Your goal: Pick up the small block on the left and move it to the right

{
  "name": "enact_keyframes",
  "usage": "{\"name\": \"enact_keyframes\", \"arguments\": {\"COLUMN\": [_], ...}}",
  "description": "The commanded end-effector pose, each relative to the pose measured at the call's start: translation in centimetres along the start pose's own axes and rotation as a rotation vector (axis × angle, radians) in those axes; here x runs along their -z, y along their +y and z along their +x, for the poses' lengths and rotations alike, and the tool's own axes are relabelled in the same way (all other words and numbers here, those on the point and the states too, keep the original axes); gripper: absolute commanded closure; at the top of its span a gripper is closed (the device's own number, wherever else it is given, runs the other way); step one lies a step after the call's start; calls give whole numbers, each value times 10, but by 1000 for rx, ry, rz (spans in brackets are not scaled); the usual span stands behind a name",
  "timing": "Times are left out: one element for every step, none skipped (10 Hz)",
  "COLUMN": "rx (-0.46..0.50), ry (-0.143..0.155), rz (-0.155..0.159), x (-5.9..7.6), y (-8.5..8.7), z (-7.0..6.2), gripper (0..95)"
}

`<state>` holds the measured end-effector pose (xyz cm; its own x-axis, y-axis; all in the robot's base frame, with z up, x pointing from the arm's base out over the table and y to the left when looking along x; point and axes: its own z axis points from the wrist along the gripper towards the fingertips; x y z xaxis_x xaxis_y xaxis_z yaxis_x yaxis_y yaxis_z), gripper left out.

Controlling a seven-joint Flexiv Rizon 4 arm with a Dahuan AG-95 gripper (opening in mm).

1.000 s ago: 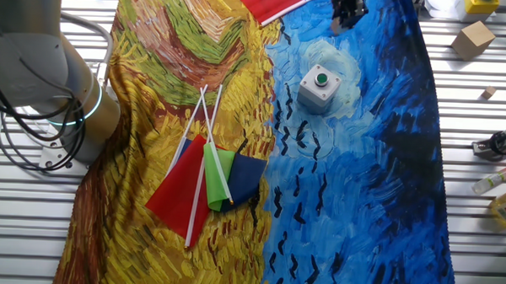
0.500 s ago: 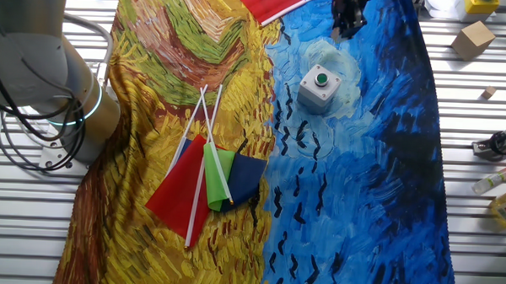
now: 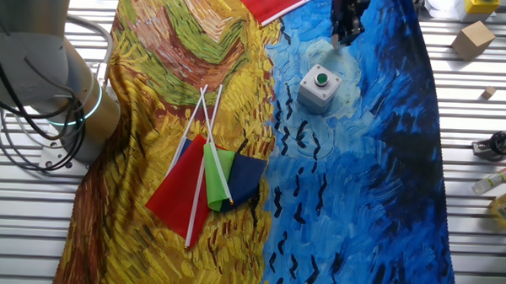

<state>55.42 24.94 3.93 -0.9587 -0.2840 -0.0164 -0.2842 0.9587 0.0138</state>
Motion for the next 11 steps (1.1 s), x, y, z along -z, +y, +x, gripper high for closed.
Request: {"name": "enact_keyframes", "arguments": {"rx": [1, 2, 2, 1, 0, -2, 1, 6, 8, 15, 20], "ry": [-9, -15, -16, -19, -19, -20, -21, -22, -22, -21, -21], "rz": [-2, -4, -5, -9, -9, -12, -19, -23, -25, -26, -24], "x": [-3, -5, -6, -8, -9, -10, -10, -11, -11, -11, -11], "y": [0, 0, 0, 0, 0, 0, 0, 0, 0, 0, 0], "z": [-1, 0, 0, 0, 1, 1, 2, 2, 3, 3, 3], "gripper": [950, 950, 950, 950, 950, 950, 950, 950, 950, 950, 950]}}
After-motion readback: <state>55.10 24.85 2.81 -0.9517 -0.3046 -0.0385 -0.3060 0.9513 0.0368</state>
